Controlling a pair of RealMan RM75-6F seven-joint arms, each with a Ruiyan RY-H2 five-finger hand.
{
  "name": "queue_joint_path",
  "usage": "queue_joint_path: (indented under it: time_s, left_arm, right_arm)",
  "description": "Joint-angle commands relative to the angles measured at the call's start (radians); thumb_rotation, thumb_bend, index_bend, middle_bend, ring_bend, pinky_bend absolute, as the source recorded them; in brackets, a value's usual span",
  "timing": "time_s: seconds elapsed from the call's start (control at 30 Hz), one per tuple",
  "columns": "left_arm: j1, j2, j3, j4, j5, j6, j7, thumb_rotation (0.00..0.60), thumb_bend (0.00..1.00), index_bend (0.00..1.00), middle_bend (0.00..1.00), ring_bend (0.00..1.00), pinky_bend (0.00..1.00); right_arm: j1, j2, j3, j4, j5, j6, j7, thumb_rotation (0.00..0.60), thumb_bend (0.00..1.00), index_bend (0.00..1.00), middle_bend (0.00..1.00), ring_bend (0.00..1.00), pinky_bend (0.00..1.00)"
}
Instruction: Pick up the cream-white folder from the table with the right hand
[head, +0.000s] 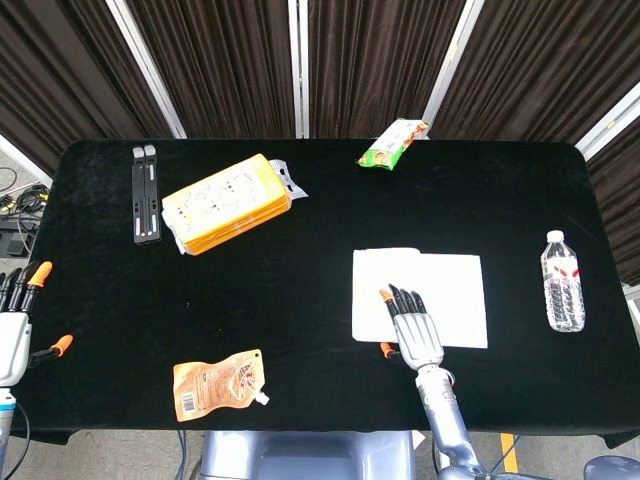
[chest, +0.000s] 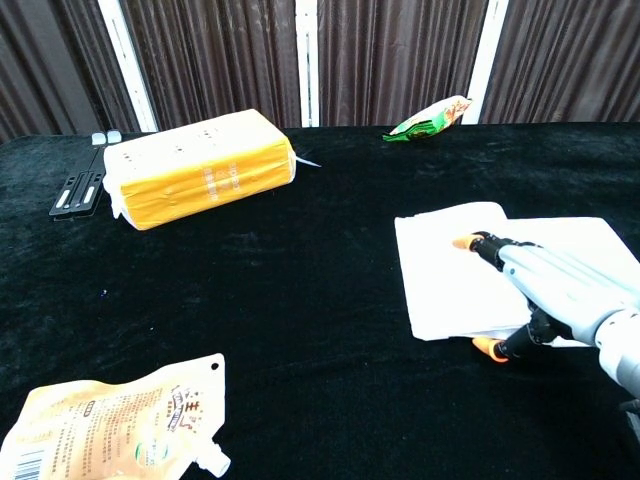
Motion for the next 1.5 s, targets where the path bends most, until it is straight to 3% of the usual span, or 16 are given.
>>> queue_joint_path:
  time_s: [0.03,0.63,0.8,1.1,1.3,1.5]
  left_arm:
    - [0.000,0.001,0.000,-0.001,-0.003,-0.002,0.001,0.600,0.11,0.00,0.00,0.00,0.00]
    - [-0.002,0.000,-0.002,-0.002,-0.012,-0.008,0.006,0.600,0.11,0.00,0.00,0.00,0.00]
    - [-0.002,0.001,-0.002,-0.003,-0.012,-0.006,0.005,0.600,0.11,0.00,0.00,0.00,0.00]
    - [-0.003,-0.003,-0.002,-0.001,-0.011,-0.006,0.007,0.600,0.11,0.00,0.00,0.00,0.00]
    - [-0.002,-0.006,-0.003,-0.001,-0.010,-0.001,0.009,0.600,0.11,0.00,0.00,0.00,0.00]
    - [-0.002,-0.006,-0.002,-0.002,-0.008,-0.001,0.010,0.600,0.11,0.00,0.00,0.00,0.00]
  right_arm:
    - [-0.004,-0.020,0.004,0.038,-0.020,0.019,0.017,0.600,0.17,0.00,0.00,0.00,0.00]
    - [-0.018,-0.075,0.009,0.133,-0.055,0.039,0.048,0.600,0.16,0.00,0.00,0.00,0.00]
    - [-0.024,-0.128,0.023,0.221,-0.111,0.112,0.086,0.600,0.16,0.00,0.00,0.00,0.00]
    - [-0.045,-0.202,0.077,0.330,-0.147,0.206,0.222,0.600,0.31,0.00,0.00,0.00,0.00]
    - [-0.060,-0.196,0.104,0.314,-0.153,0.250,0.230,0.600,0.33,0.00,0.00,0.00,0.00]
    - [-0.088,-0.132,0.109,0.220,-0.167,0.286,0.218,0.600,0.33,0.00,0.00,0.00,0.00]
